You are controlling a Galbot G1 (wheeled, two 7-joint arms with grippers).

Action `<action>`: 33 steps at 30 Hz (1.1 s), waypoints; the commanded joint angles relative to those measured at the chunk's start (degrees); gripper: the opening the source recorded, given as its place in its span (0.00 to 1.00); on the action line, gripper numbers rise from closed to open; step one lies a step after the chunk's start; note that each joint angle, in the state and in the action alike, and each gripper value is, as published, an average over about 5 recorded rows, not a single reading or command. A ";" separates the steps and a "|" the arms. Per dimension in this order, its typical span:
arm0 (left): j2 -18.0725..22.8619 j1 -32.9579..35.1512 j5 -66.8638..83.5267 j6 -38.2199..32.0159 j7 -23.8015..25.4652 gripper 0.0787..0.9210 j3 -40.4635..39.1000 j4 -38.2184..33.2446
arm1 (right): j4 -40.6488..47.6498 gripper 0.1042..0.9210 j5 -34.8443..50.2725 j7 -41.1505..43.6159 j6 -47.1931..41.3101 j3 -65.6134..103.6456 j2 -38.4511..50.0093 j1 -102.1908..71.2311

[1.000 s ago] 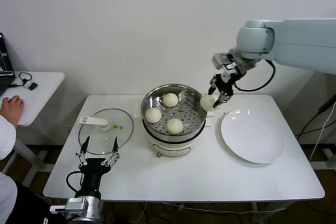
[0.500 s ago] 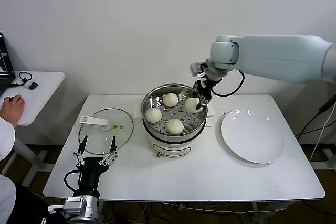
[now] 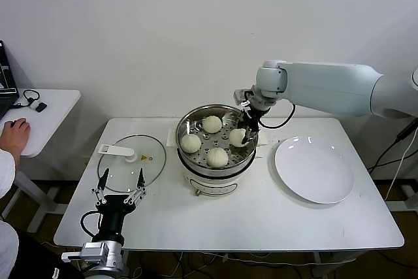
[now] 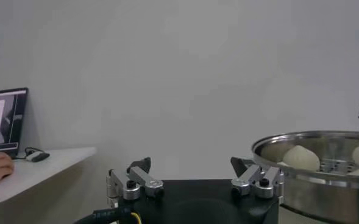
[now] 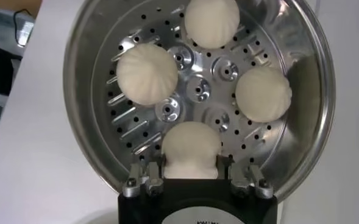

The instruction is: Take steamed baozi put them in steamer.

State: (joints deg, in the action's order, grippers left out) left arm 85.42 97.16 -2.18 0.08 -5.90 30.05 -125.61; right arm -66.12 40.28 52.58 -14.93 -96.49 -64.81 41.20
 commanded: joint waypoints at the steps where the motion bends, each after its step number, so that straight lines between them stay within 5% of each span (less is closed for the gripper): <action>1: -0.19 -0.12 0.09 -0.02 -0.01 0.88 0.14 0.20 | 2.60 0.61 -0.94 -0.34 -0.14 2.46 -0.55 -3.06; 8: -0.38 0.30 0.14 -0.01 0.01 0.88 0.36 -0.56 | -0.43 0.82 2.69 0.26 -0.23 1.39 1.05 0.86; 15: -0.30 0.94 -0.04 0.07 0.07 0.88 0.41 -1.85 | -8.01 0.88 7.64 -2.61 -1.40 -1.31 6.92 8.16; 24: -0.52 1.28 -0.59 -0.16 0.07 0.88 0.09 -1.96 | -26.00 0.88 7.68 -29.73 -13.95 13.04 25.87 3.18; 33: -0.78 1.36 -1.21 0.18 0.49 0.88 0.00 -1.94 | -42.41 0.88 6.92 -49.25 -14.15 50.39 45.56 -31.69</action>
State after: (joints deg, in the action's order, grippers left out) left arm 84.73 98.42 -3.08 0.15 -5.56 30.07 -127.40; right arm -88.14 46.29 28.82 -25.89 -81.40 -42.20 39.17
